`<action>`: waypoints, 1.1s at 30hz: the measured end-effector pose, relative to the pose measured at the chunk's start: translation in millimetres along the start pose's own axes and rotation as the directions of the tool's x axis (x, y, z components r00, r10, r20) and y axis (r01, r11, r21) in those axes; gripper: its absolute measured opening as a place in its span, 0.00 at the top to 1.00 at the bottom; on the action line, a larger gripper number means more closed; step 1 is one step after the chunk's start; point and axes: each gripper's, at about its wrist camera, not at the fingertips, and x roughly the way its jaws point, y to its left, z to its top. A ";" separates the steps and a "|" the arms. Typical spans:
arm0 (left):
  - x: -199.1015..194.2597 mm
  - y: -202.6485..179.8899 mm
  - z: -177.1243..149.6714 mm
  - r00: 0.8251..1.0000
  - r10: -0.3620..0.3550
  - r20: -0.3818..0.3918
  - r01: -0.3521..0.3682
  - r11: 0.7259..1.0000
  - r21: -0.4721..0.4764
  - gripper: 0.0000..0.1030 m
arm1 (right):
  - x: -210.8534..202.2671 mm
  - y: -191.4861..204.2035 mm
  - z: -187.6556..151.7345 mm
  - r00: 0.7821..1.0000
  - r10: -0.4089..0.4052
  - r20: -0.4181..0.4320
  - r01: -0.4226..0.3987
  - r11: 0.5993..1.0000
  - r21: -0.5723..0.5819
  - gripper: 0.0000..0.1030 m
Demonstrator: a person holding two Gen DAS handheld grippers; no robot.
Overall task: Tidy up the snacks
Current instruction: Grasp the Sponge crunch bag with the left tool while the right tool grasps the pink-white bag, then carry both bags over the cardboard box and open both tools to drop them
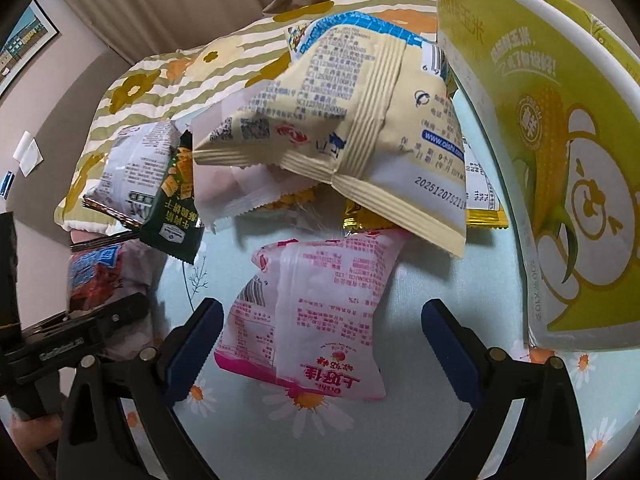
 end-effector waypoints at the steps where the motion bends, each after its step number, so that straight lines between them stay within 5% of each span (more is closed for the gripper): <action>1: -1.8 -0.5 -1.1 1.000 0.000 0.004 0.000 1.000 0.000 0.35 | 2.7 2.2 1.6 1.000 -0.003 -0.001 0.003 1.000 -0.002 0.05; 6: -6.9 -0.1 -7.4 1.000 -0.008 0.005 0.008 1.000 0.006 0.35 | 11.6 11.0 2.5 1.000 -0.006 0.009 0.006 1.000 -0.020 0.10; 15: -22.2 -1.6 -19.7 0.999 -0.024 0.023 0.023 0.999 0.024 0.35 | 11.9 28.3 -0.9 1.000 -0.006 0.028 0.008 0.996 -0.092 0.41; 33: -99.5 -30.3 -14.7 0.972 -0.143 0.185 0.112 0.979 0.168 0.35 | -73.0 34.8 -17.8 0.981 0.028 0.193 -0.015 0.997 -0.070 0.43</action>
